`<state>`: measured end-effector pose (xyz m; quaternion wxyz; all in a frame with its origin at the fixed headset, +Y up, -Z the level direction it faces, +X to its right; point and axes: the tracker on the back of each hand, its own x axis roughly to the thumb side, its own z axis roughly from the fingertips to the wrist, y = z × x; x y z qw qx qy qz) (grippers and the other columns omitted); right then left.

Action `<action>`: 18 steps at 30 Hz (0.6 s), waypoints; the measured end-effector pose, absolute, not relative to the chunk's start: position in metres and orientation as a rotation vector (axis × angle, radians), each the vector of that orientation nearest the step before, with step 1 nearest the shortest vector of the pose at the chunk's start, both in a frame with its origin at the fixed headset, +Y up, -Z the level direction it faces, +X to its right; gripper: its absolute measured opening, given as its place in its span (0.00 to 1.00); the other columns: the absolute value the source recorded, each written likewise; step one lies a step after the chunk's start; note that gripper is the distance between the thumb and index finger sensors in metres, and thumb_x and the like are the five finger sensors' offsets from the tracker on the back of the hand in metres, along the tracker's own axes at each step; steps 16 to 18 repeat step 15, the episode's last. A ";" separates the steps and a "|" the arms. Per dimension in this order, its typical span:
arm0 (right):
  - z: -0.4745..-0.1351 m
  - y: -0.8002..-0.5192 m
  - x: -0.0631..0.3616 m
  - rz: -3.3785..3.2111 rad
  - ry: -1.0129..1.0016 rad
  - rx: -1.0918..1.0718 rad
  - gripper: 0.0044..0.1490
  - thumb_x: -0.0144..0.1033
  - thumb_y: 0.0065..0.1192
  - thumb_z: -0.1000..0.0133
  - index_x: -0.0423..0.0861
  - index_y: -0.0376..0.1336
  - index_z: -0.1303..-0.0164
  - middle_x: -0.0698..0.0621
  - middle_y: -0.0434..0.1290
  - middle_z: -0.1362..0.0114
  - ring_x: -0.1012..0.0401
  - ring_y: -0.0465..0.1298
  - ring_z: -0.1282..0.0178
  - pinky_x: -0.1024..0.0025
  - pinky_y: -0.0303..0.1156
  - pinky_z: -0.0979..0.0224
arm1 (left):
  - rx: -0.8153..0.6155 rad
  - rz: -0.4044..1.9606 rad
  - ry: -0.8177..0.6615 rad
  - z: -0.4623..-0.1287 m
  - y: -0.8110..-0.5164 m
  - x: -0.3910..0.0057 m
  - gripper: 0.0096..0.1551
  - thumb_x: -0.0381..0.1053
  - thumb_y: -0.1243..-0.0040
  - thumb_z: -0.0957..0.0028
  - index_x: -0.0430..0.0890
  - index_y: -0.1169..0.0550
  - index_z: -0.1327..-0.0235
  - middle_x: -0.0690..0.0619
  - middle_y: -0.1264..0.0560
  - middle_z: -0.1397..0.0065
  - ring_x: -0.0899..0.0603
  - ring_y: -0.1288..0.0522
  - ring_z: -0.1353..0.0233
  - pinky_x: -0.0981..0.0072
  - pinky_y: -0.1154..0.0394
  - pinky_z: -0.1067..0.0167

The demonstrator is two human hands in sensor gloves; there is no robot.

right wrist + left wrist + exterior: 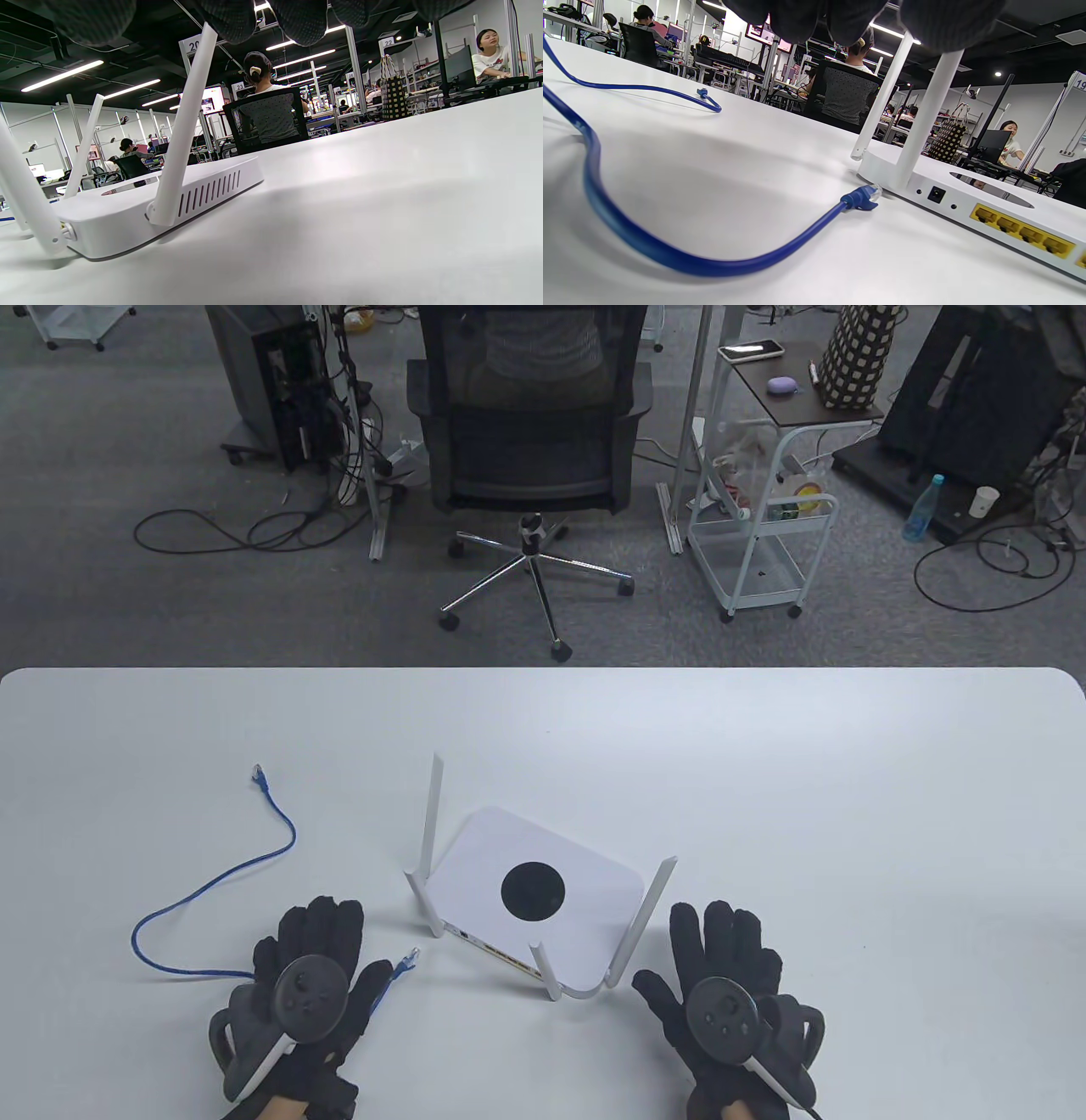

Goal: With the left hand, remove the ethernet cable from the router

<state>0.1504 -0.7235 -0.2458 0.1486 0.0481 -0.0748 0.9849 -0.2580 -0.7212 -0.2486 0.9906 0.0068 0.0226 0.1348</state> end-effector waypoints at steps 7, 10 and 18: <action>-0.245 -0.723 0.150 2.838 -0.211 0.136 0.55 0.66 0.48 0.44 0.46 0.44 0.13 0.32 0.45 0.13 0.32 0.43 0.17 0.24 0.48 0.27 | 0.015 0.270 0.044 -0.249 -0.722 -0.258 0.46 0.65 0.49 0.42 0.51 0.42 0.11 0.41 0.48 0.06 0.31 0.52 0.09 0.30 0.58 0.21; -0.245 -0.723 0.150 2.842 -0.211 0.133 0.55 0.66 0.48 0.44 0.46 0.44 0.13 0.32 0.45 0.13 0.32 0.43 0.17 0.24 0.48 0.27 | 0.017 0.268 0.042 -0.249 -0.722 -0.258 0.46 0.65 0.49 0.42 0.51 0.42 0.11 0.40 0.48 0.06 0.30 0.52 0.09 0.30 0.58 0.21; -0.245 -0.723 0.150 2.844 -0.206 0.130 0.55 0.66 0.49 0.44 0.46 0.44 0.13 0.32 0.45 0.13 0.32 0.43 0.17 0.24 0.48 0.27 | 0.015 0.269 0.042 -0.249 -0.722 -0.259 0.46 0.65 0.49 0.42 0.50 0.42 0.11 0.40 0.48 0.06 0.30 0.52 0.09 0.30 0.58 0.21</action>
